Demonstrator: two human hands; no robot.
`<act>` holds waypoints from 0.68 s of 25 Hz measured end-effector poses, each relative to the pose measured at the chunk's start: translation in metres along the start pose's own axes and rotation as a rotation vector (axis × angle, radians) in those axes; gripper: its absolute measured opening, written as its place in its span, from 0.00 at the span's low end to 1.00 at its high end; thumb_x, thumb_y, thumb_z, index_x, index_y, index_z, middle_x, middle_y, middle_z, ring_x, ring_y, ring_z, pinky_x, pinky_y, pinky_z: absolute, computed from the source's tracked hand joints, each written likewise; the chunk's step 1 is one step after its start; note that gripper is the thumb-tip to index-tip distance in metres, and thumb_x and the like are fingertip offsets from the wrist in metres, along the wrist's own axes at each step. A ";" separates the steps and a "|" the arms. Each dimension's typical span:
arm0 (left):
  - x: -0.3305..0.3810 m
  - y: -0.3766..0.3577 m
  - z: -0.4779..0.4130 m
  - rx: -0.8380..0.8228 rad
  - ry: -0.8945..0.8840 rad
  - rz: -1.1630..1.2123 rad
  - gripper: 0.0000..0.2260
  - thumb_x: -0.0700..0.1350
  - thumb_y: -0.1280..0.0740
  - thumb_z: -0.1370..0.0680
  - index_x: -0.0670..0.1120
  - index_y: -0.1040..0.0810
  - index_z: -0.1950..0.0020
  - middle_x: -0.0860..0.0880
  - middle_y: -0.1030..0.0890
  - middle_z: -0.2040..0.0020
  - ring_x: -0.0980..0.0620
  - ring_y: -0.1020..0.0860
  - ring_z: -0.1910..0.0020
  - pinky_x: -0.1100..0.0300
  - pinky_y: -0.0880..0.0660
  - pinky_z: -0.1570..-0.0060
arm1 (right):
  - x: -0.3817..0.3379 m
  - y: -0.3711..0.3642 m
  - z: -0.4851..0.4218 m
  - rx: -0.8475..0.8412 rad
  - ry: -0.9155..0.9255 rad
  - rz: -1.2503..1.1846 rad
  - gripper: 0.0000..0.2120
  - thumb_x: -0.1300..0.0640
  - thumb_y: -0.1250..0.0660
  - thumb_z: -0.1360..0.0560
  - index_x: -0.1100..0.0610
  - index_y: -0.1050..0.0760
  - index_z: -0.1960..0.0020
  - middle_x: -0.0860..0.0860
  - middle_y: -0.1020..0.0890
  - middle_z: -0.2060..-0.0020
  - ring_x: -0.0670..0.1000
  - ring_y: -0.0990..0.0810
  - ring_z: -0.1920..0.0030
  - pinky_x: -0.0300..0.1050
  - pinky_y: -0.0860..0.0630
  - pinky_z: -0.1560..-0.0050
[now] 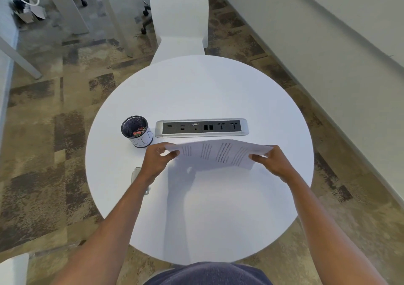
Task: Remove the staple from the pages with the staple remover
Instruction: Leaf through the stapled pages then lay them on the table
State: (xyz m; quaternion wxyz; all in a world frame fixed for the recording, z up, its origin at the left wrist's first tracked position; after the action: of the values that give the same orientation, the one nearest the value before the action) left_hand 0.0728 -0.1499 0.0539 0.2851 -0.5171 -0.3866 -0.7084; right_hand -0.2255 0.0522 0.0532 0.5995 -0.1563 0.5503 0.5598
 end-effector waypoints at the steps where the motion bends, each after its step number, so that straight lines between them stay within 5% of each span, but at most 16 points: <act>1: -0.002 0.000 0.000 0.015 0.015 0.019 0.07 0.37 0.26 0.29 0.45 0.15 0.52 0.51 0.14 0.55 0.57 0.18 0.54 0.60 0.26 0.47 | 0.001 0.000 -0.002 0.027 -0.019 -0.001 0.09 0.57 0.28 0.26 0.58 0.17 0.47 0.57 0.14 0.50 0.51 0.17 0.51 0.49 0.23 0.50; 4: 0.005 0.000 -0.002 0.032 0.039 0.066 0.10 0.38 0.26 0.28 0.45 0.15 0.48 0.55 0.14 0.53 0.58 0.17 0.53 0.59 0.24 0.46 | -0.003 0.005 -0.004 0.070 -0.040 -0.028 0.09 0.57 0.29 0.25 0.62 0.17 0.48 0.61 0.14 0.51 0.60 0.16 0.50 0.59 0.22 0.48; 9: 0.023 0.006 -0.006 0.019 -0.019 0.077 0.11 0.39 0.26 0.29 0.52 0.16 0.50 0.61 0.15 0.55 0.60 0.18 0.50 0.66 0.25 0.46 | -0.017 0.018 0.006 0.045 -0.001 -0.150 0.11 0.60 0.29 0.25 0.57 0.18 0.43 0.53 0.14 0.50 0.52 0.16 0.47 0.50 0.22 0.45; 14: 0.009 0.003 -0.005 -0.048 0.007 -0.013 0.12 0.39 0.24 0.30 0.46 0.17 0.48 0.50 0.16 0.46 0.55 0.20 0.47 0.62 0.27 0.46 | -0.005 0.009 0.004 -0.054 -0.044 -0.185 0.22 0.61 0.23 0.31 0.52 0.22 0.37 0.46 0.18 0.40 0.44 0.23 0.36 0.45 0.29 0.35; 17: 0.005 -0.004 -0.004 -0.041 0.010 -0.024 0.05 0.36 0.27 0.28 0.43 0.15 0.53 0.47 0.15 0.54 0.56 0.19 0.55 0.62 0.26 0.53 | -0.004 0.007 0.000 -0.016 -0.033 -0.142 0.16 0.61 0.24 0.30 0.55 0.18 0.43 0.48 0.16 0.43 0.47 0.20 0.39 0.45 0.27 0.36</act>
State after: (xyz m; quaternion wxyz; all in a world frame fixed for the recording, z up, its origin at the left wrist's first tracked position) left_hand 0.0662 -0.1518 0.0567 0.2680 -0.5147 -0.3766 -0.7221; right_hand -0.2303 0.0529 0.0592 0.6455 -0.1905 0.5233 0.5227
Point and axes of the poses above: each hand's wrist, its own z-axis away from the middle knuckle, its own y-axis out of the back of the hand, x = y × z, the point moved 3 cm from there along -z, towards the middle knuckle
